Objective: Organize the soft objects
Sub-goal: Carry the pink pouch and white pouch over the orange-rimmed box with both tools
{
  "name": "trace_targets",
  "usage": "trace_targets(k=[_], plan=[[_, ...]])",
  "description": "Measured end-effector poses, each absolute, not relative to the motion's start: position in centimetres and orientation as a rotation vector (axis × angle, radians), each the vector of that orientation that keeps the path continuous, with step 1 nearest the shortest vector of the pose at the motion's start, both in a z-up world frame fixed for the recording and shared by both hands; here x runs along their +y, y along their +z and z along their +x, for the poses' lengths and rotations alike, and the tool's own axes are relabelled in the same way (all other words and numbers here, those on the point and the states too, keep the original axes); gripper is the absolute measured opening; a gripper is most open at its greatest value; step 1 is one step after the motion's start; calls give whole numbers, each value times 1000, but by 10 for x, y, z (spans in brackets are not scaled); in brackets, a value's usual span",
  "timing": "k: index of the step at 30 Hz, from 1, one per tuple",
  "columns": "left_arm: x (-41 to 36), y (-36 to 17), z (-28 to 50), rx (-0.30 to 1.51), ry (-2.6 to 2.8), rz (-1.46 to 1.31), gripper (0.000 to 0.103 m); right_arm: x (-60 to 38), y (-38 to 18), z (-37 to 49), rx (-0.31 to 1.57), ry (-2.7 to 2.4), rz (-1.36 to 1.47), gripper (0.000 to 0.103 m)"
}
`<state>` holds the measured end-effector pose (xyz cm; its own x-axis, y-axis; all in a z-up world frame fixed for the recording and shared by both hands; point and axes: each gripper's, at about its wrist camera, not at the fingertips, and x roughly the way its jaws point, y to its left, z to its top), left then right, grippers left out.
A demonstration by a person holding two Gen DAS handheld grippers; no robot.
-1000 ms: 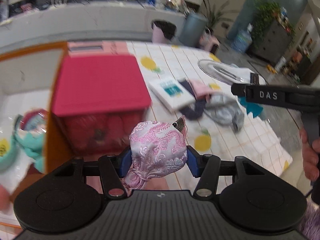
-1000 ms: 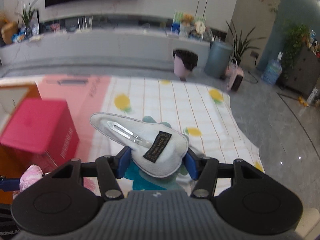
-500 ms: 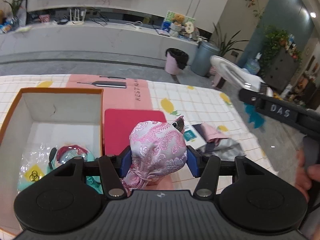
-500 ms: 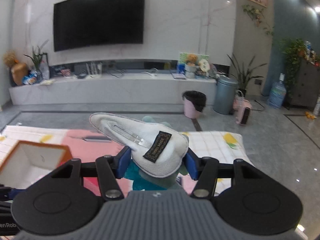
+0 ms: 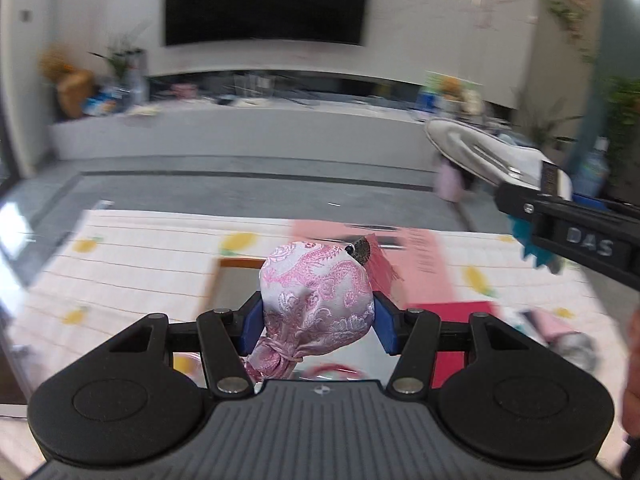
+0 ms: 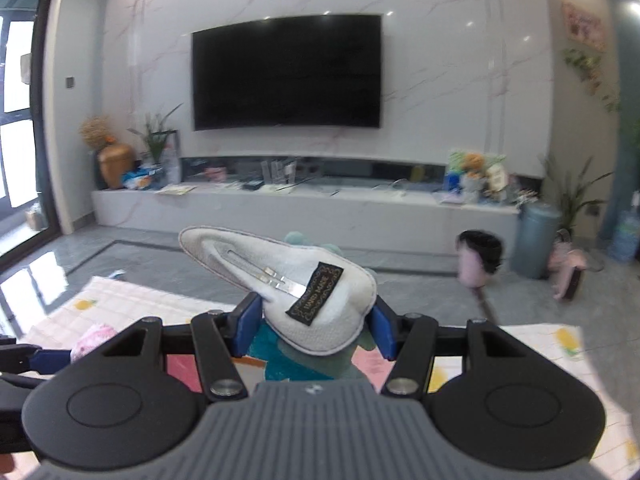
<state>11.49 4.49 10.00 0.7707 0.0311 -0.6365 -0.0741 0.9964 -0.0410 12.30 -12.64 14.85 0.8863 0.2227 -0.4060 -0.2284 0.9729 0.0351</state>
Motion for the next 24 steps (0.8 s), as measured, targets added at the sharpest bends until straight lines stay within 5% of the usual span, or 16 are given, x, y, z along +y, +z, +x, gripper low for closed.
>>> trace_targets(k=[6,12,24], plan=[[87,65,125,647,126,-107,63,-63,114,143,527,342,-87,57],[118,31,152,790,-32,-261,63,-33,67,167,654,364,-139,57],[108,10,140,912,-13,-78,63,-28,30,169,740,379,-200,57]])
